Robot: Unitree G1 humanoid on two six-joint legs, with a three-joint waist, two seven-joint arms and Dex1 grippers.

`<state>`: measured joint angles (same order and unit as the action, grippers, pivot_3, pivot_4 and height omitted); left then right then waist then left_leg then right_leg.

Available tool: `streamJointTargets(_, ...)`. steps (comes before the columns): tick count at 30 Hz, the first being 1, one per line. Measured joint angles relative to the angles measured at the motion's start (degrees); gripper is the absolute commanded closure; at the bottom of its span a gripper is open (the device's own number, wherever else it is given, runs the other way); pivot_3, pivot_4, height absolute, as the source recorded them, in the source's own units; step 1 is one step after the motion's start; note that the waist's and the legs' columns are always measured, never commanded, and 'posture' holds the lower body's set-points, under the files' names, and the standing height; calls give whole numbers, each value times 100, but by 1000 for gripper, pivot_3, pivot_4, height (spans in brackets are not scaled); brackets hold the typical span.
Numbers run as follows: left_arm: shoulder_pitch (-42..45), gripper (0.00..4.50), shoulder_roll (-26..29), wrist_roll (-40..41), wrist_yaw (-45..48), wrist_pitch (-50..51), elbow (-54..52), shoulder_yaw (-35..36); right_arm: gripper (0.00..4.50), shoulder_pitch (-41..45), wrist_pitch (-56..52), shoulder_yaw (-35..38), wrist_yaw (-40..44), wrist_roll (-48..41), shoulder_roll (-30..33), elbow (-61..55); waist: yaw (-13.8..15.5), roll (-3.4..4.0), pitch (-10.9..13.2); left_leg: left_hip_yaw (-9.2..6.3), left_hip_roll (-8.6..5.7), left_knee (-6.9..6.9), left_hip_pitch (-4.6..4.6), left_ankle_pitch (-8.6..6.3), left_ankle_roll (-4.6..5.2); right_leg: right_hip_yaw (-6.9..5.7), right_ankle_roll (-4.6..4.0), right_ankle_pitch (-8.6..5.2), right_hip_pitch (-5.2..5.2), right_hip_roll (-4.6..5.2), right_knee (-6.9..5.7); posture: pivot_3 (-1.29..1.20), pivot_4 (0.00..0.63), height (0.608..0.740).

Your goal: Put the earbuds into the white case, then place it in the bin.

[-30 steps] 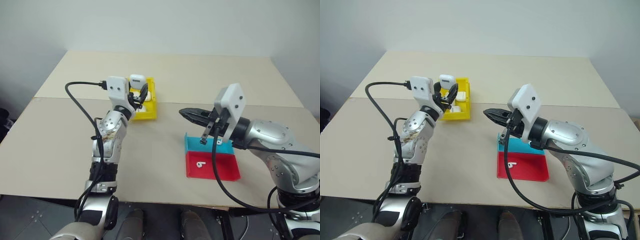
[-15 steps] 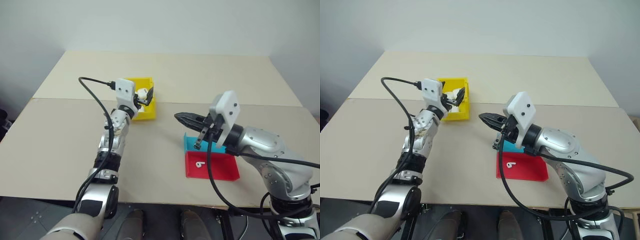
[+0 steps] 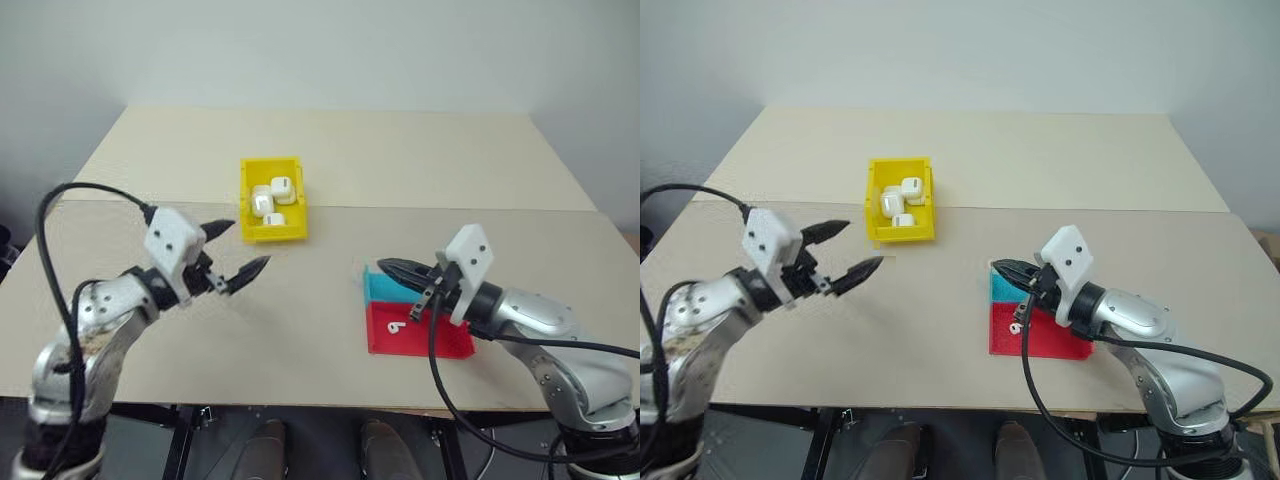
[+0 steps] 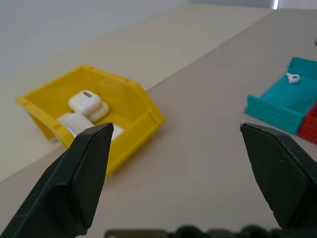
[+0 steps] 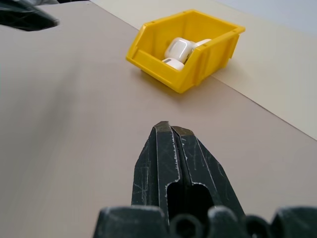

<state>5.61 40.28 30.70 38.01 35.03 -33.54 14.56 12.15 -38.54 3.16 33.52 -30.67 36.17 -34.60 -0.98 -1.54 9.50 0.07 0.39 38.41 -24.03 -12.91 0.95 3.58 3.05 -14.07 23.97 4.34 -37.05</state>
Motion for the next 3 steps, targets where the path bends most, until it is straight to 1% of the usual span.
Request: streamJointTargets(3,-468,30,149,386,72,293,-434,391,4500,-61,63,101,217,2,176,24,16,0,0,3,0,0,2,0,0,0,0,0,-2,0,3,0,150,740)
